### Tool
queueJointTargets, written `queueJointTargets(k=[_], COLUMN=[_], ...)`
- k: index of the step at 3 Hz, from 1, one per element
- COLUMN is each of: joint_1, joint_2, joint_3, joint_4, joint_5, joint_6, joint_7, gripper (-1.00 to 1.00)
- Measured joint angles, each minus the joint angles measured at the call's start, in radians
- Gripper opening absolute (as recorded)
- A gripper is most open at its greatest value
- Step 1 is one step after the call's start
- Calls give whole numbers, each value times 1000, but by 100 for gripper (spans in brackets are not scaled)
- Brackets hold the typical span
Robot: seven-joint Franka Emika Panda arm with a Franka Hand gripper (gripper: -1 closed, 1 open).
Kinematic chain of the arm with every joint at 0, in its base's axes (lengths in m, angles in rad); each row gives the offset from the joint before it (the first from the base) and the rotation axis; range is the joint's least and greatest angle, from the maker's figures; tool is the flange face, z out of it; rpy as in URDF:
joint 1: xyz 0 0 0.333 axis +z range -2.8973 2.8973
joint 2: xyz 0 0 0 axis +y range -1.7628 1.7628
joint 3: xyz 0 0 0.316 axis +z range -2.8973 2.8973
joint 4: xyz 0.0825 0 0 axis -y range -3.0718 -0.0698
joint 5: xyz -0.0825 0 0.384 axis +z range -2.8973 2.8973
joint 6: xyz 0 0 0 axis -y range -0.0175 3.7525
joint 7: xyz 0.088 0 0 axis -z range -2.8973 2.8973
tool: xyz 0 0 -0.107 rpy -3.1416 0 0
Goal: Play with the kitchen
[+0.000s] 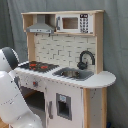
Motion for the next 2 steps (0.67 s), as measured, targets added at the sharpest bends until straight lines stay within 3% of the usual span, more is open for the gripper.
queueJointTargets(k=[2], joint_1=[6], joint_2=[-30], joint_3=[48], joint_4=[25], joint_5=[0], joint_6=[7], joint_7=[199], gripper=[-100])
